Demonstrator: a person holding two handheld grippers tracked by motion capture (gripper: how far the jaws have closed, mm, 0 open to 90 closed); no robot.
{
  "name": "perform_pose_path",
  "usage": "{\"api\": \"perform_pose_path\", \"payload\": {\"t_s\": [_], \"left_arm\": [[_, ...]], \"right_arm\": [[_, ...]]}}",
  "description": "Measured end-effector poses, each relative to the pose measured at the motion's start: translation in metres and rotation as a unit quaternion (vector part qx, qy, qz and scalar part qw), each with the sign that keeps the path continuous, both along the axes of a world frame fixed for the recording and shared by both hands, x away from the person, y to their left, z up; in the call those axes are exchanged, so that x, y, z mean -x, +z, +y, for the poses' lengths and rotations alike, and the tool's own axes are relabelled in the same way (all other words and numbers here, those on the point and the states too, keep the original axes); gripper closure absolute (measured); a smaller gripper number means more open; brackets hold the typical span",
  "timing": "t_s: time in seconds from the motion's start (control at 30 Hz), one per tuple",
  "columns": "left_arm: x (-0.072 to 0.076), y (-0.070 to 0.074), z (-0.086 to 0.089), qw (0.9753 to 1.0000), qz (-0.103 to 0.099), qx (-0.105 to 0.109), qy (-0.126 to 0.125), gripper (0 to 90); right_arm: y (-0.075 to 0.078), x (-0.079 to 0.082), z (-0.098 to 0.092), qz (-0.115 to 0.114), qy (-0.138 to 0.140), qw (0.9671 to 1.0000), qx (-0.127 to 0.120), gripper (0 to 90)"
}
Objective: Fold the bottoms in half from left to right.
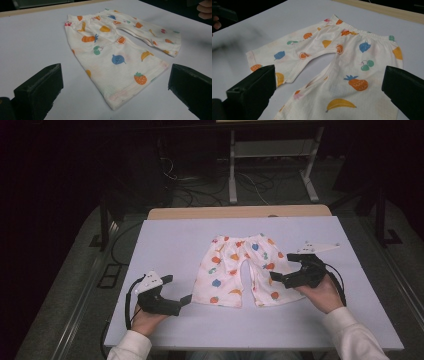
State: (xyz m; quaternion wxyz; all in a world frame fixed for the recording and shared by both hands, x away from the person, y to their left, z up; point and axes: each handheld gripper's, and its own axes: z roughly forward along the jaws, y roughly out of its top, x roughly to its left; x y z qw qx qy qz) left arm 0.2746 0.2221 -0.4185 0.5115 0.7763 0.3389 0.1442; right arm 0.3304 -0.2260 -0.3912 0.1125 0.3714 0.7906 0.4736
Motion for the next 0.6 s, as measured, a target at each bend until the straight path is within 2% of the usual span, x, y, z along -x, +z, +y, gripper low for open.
{"api": "perform_pose_path", "payload": {"t_s": [0.6], "left_arm": [[0.0,0.0,0.0,1.0,0.001,0.002,0.0,0.0]], "right_arm": [[0.002,-0.021,0.015,0.001,0.003,1.0,0.007,0.0]]}}
